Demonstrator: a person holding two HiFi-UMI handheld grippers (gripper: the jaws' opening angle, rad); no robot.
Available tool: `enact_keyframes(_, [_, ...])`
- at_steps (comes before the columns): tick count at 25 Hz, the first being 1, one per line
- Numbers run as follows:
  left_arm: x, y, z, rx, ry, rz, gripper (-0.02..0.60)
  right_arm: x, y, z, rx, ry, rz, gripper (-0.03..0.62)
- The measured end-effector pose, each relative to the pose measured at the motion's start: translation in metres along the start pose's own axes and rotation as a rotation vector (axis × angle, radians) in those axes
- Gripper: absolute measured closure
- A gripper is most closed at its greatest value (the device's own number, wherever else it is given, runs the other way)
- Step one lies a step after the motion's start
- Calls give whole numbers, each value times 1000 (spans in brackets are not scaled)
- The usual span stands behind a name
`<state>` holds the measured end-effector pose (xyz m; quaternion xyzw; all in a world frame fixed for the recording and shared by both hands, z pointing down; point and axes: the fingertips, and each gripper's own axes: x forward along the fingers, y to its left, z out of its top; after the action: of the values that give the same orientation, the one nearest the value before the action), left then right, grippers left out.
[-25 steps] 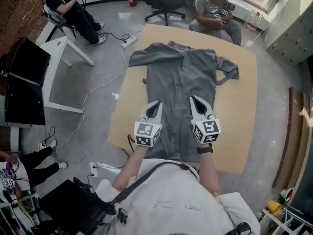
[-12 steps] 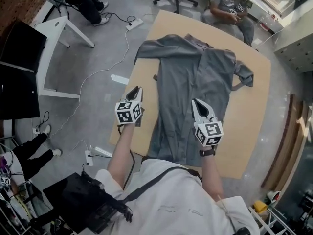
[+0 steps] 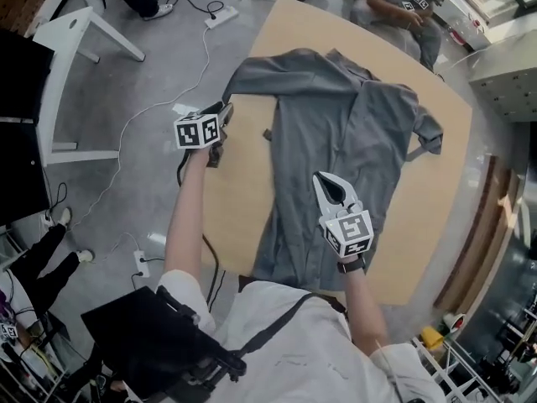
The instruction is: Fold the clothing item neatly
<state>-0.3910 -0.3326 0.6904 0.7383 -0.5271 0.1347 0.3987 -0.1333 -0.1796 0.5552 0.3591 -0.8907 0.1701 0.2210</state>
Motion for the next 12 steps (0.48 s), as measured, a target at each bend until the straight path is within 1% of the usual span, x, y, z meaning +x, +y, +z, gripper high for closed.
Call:
enact_keyframes(3, [34, 8, 10, -2, 26, 0, 437, 3, 4, -8, 3, 27, 7, 592])
enact_keyframes(7, [67, 10, 19, -9, 56, -9, 439, -3, -5, -14, 22, 41, -23, 592])
enact_keyframes(10, [80, 16, 20, -5, 90, 28, 442, -12, -18, -20, 36, 50, -53, 592])
enact_keyframes(11, [83, 18, 17, -2, 109, 49, 461, -16, -22, -23, 42, 51, -63, 592])
enact_keyframes(12, [84, 19, 14, 5, 128, 72, 515, -19, -26, -25, 50, 51, -74, 592])
